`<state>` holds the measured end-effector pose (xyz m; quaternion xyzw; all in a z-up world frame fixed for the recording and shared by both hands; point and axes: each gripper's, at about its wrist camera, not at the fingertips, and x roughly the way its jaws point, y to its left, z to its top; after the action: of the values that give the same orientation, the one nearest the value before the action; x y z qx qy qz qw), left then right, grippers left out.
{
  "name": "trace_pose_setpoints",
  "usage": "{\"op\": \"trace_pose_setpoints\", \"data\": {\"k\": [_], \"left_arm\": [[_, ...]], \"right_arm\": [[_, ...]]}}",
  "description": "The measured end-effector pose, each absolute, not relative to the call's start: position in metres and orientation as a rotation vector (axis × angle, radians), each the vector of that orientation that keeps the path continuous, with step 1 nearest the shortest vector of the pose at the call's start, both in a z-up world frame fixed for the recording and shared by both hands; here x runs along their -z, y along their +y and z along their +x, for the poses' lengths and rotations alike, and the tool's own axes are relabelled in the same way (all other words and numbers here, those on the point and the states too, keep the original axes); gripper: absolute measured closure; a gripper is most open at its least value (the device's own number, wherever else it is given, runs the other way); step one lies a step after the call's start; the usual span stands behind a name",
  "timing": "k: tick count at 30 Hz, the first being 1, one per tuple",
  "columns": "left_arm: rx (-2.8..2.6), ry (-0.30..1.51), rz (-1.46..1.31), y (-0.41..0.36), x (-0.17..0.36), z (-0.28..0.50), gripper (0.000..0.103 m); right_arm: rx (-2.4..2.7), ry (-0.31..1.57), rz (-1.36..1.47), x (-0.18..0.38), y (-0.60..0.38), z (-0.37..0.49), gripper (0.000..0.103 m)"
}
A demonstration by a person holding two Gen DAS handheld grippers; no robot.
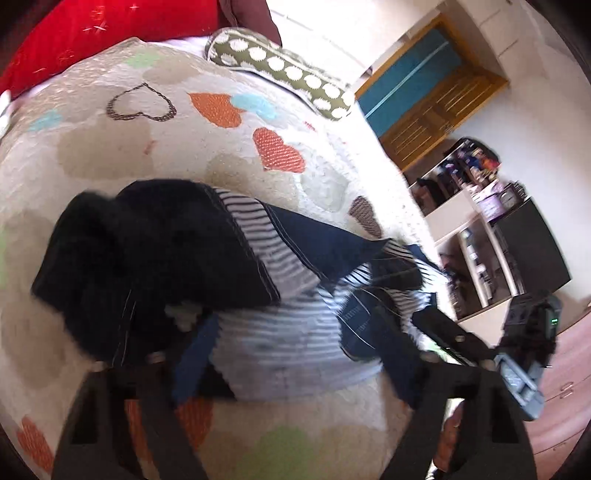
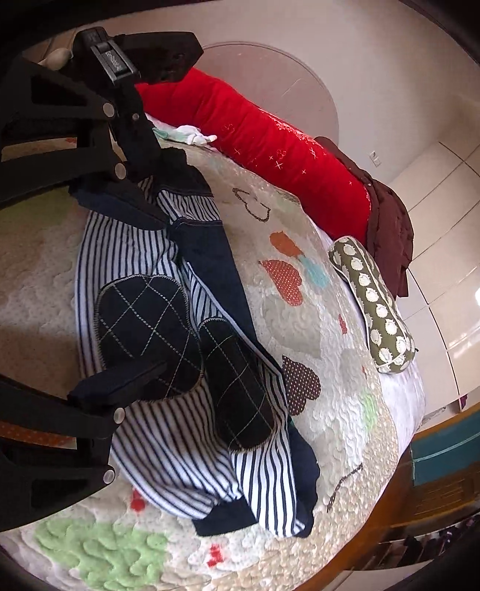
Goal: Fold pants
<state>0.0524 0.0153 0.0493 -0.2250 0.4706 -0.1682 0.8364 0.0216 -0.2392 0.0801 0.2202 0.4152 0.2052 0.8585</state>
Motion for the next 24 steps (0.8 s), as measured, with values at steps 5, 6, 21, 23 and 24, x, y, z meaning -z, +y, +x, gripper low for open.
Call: {"op": "trace_pose_setpoints", "data": {"k": [5, 6, 21, 23, 24], "left_arm": [[0.298, 1.109, -0.541, 0.019, -0.024, 0.087, 0.043], [0.290, 1.128, -0.561, 0.022, -0.019, 0.091, 0.050], [0.296, 1.045, -0.449, 0.037, -0.063, 0.087, 0.098], [0.248, 1.049, -0.425, 0.042, -0.062, 0.108, 0.098], [0.229, 1.049, -0.416, 0.043, -0.061, 0.117, 0.098]], "right_arm": [[-0.422, 0.897, 0.540, -0.074, -0.240, 0.050, 0.028], [-0.411, 0.906, 0.540, -0.074, -0.240, 0.058, 0.028], [-0.356, 1.060, 0.428, -0.072, -0.212, 0.121, 0.097], [-0.342, 1.033, 0.383, -0.084, -0.206, 0.139, 0.097], [-0.331, 1.023, 0.363, -0.089, -0.204, 0.148, 0.097]]}}
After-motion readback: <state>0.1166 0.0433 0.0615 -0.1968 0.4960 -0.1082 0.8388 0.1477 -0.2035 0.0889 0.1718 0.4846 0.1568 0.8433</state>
